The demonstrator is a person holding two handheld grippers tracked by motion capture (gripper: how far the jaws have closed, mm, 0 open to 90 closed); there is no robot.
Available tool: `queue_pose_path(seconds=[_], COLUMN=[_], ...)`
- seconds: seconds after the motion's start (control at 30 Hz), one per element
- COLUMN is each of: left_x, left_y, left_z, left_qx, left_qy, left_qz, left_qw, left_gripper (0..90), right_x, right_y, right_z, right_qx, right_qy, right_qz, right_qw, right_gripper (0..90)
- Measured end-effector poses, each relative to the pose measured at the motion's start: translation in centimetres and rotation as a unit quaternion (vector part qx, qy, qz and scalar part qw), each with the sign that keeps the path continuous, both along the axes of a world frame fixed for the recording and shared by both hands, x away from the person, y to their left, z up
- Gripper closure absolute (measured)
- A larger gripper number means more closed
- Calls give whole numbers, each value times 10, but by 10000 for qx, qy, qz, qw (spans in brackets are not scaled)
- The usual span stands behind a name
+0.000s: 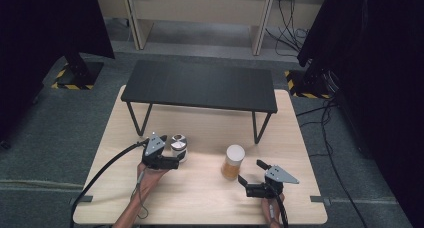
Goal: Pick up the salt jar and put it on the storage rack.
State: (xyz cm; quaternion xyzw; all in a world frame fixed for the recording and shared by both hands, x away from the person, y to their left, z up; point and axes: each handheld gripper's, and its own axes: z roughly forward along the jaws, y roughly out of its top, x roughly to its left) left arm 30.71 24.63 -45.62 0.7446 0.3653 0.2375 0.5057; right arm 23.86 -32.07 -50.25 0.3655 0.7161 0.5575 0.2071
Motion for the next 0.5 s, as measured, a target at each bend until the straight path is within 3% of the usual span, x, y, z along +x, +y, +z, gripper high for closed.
queue_pose_path(seconds=[0.17,0.33,0.43,0.5], left_x=[8,15,17,17], left_y=[-9,-16,-19,-20], left_z=[-2,-3,-6,-7], left_qx=[-82,14,57,61], left_qy=[139,261,227,201], left_qz=[108,86,104,105], left_qw=[9998,9996,9997,9997], left_gripper=[68,105,176,270], right_x=[0,0,0,1], right_y=[0,0,0,0], right_z=[0,0,0,0], right_qx=[-16,-15,-17,-19], right_qy=[-4,-4,-1,-1], right_qz=[14,19,23,27], right_qw=[10000,10000,10000,10000], right_gripper=[14,14,14,14])
